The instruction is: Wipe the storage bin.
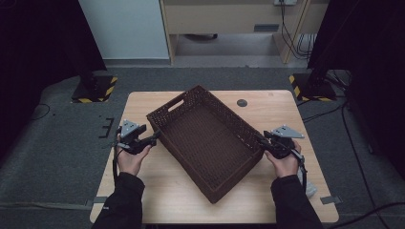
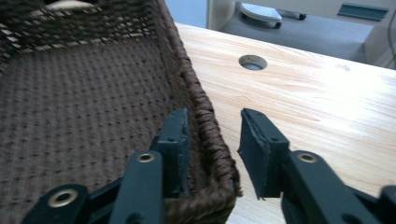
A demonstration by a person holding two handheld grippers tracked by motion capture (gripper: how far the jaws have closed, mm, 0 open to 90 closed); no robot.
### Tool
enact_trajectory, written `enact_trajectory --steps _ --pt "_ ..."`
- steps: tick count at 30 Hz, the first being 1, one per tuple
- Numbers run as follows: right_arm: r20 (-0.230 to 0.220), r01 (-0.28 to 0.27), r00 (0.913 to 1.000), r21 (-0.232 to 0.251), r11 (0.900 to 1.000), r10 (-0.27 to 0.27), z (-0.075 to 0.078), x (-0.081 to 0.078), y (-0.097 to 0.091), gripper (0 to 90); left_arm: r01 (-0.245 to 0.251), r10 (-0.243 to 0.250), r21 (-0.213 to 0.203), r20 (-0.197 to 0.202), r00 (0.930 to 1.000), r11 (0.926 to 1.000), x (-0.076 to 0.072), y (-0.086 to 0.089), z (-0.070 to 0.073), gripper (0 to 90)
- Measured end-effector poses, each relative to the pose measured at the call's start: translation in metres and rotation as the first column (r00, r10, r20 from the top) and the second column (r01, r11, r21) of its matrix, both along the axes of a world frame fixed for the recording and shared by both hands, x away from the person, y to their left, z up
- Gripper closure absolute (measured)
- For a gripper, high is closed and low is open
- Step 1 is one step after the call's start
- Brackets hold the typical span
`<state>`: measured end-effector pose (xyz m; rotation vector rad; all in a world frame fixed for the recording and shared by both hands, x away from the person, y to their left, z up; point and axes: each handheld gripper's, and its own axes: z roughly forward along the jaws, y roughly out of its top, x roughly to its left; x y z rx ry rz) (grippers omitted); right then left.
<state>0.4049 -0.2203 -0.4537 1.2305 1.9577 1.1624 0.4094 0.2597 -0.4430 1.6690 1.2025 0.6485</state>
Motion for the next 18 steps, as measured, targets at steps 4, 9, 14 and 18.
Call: enact_trajectory --steps 4,9,14,18 --pt "-0.015 -0.002 0.9999 0.003 1.0000 0.002 0.002 -0.004 -0.003 62.1 -0.010 0.010 -0.004 0.000 0.9999 0.9999 0.006 0.003 -0.002 32.1" --pt "-0.021 0.009 0.9997 0.010 0.9999 -0.009 0.001 0.002 -0.007 64.9 -0.017 0.017 -0.001 0.000 0.9999 0.9999 0.013 0.004 -0.002 31.9" --pt "0.003 0.033 0.9994 -0.024 0.9991 -0.033 0.000 0.012 -0.006 64.0 -0.032 0.032 -0.003 -0.007 0.9995 0.9995 0.023 0.008 -0.002 31.9" --pt "0.001 0.044 0.9990 -0.027 0.9986 -0.044 0.002 0.015 -0.007 61.1 -0.045 0.045 0.002 -0.019 0.9988 0.9990 0.032 0.011 -0.004 32.1"
